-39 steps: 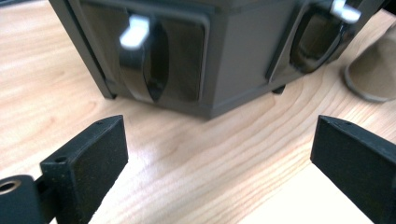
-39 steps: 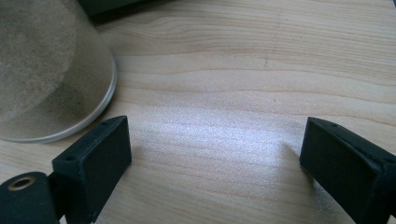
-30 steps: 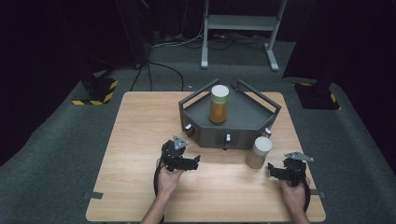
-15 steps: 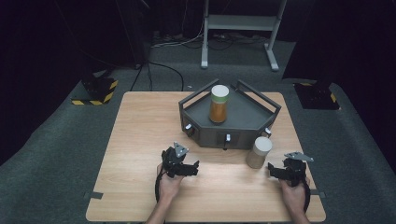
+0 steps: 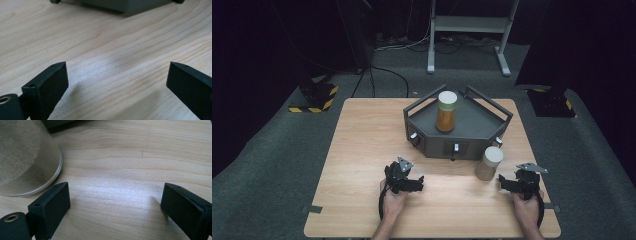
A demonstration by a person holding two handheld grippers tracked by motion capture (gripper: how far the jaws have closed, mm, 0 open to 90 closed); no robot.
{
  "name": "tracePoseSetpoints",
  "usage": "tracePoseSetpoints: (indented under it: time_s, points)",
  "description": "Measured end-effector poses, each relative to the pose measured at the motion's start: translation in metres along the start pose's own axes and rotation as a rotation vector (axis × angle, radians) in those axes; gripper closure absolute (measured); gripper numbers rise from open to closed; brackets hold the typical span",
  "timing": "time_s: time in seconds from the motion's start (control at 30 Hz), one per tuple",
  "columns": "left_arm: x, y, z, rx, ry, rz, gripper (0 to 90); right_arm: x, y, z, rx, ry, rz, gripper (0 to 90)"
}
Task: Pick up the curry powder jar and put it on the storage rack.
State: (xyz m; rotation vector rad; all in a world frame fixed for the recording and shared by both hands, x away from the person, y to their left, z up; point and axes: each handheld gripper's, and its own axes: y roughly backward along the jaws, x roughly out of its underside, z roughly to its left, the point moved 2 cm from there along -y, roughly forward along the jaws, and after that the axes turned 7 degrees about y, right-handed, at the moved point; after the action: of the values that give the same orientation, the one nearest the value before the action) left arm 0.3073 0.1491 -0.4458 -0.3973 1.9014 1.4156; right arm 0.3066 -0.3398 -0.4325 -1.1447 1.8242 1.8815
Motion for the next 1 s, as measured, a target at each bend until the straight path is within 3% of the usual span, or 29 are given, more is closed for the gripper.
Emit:
tracePoseSetpoints:
  time_s: [1.0]
  points:
    - [0.0022, -0.0019, -0.0016, -0.022, 0.007, 0.008, 4.0, 0.0001, 0.0, 0.0001, 0.0, 0.0, 0.0, 8.1]
